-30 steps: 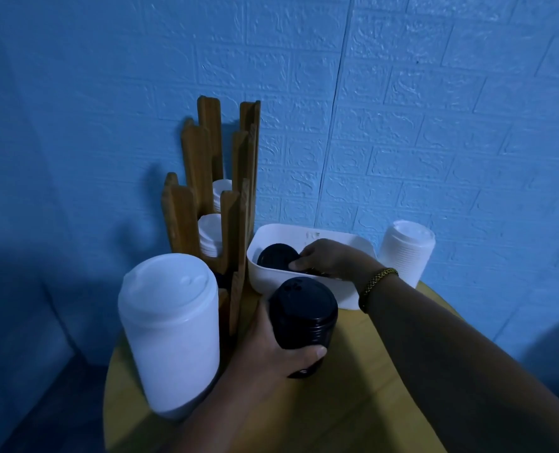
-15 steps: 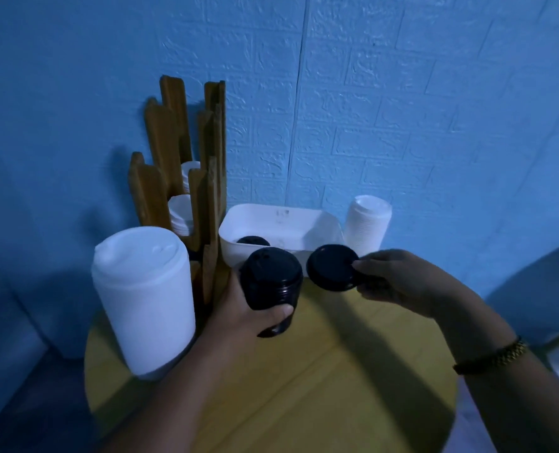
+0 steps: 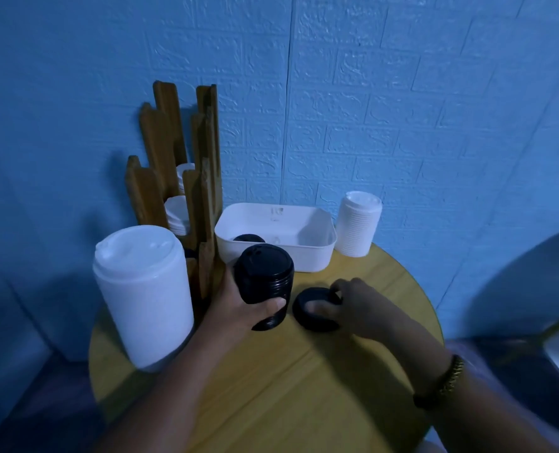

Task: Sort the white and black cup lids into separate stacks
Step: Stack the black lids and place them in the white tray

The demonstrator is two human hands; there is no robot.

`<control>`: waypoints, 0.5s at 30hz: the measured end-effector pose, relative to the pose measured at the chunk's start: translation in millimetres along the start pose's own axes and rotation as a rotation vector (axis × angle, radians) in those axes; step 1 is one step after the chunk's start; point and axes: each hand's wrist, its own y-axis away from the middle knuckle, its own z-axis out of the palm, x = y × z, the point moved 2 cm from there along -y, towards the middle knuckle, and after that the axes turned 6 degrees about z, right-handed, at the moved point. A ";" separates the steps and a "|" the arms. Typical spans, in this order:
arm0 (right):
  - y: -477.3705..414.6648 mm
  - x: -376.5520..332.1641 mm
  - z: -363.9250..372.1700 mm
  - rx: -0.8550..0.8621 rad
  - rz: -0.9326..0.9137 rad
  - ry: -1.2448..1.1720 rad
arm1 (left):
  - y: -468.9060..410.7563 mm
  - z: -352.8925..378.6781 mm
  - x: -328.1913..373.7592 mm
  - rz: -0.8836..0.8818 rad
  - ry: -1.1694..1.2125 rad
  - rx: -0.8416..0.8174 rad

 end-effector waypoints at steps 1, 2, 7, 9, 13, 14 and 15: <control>-0.5 -3.9 9.9 -0.003 -0.016 0.048 | 0.0 0.0 0.3 0.005 -0.003 0.001; -1.0 -6.9 15.9 0.000 -0.043 0.076 | 0.2 -0.1 0.8 0.010 -0.003 -0.001; -1.9 4.5 -8.9 -0.169 -0.141 -0.020 | 0.0 -1.0 -2.6 -0.001 0.029 -0.015; -1.7 1.4 -4.0 -0.094 -0.125 -0.062 | -1.1 -0.6 -3.3 0.001 0.027 -0.022; -7.4 -5.1 17.0 0.023 -0.131 0.027 | -0.2 -0.7 -2.9 0.003 0.019 -0.017; -8.3 -1.9 14.5 -0.021 -0.151 -0.014 | 0.0 -1.1 -3.2 -0.002 0.019 -0.016; -8.6 2.0 10.1 -0.068 -0.164 -0.076 | 0.0 -1.5 -3.2 -0.006 0.022 -0.018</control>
